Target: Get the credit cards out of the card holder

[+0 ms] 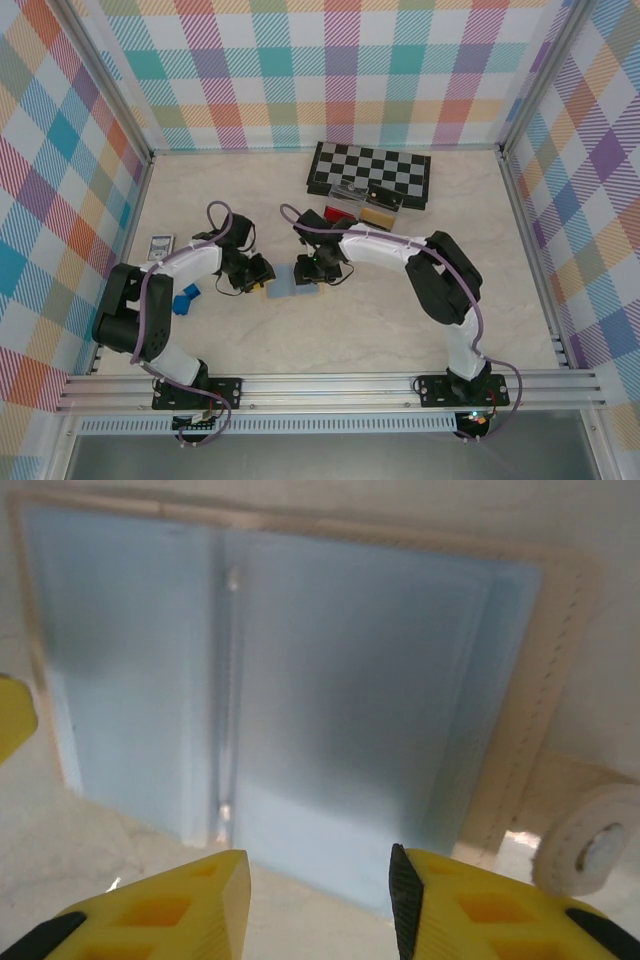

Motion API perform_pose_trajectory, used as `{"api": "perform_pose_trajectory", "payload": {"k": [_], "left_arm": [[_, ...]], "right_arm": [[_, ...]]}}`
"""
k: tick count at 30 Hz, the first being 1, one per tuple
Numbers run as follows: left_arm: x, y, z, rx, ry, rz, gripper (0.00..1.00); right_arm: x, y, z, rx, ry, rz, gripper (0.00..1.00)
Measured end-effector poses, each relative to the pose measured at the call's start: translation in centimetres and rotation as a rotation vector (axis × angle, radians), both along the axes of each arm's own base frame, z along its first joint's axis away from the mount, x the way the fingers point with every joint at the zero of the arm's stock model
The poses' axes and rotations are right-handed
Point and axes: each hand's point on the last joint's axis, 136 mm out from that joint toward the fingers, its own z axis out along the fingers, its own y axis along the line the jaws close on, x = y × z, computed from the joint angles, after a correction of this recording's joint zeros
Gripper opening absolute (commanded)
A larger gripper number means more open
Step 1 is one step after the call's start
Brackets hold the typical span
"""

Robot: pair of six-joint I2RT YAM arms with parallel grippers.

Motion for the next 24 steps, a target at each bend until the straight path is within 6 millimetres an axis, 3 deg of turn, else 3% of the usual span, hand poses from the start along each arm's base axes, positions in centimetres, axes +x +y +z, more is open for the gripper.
{"api": "perform_pose_trajectory", "payload": {"k": [6,24], "left_arm": [[-0.2,0.0,-0.7,0.007,0.023,0.0,0.28],[-0.1,-2.0,-0.6,-0.095,0.024,-0.05,0.0]], "right_arm": [[0.3,-0.7,-1.3,-0.081,0.009,-0.015,0.41],[-0.2,-0.6,-1.9,-0.107,0.037,-0.006,0.32]]}}
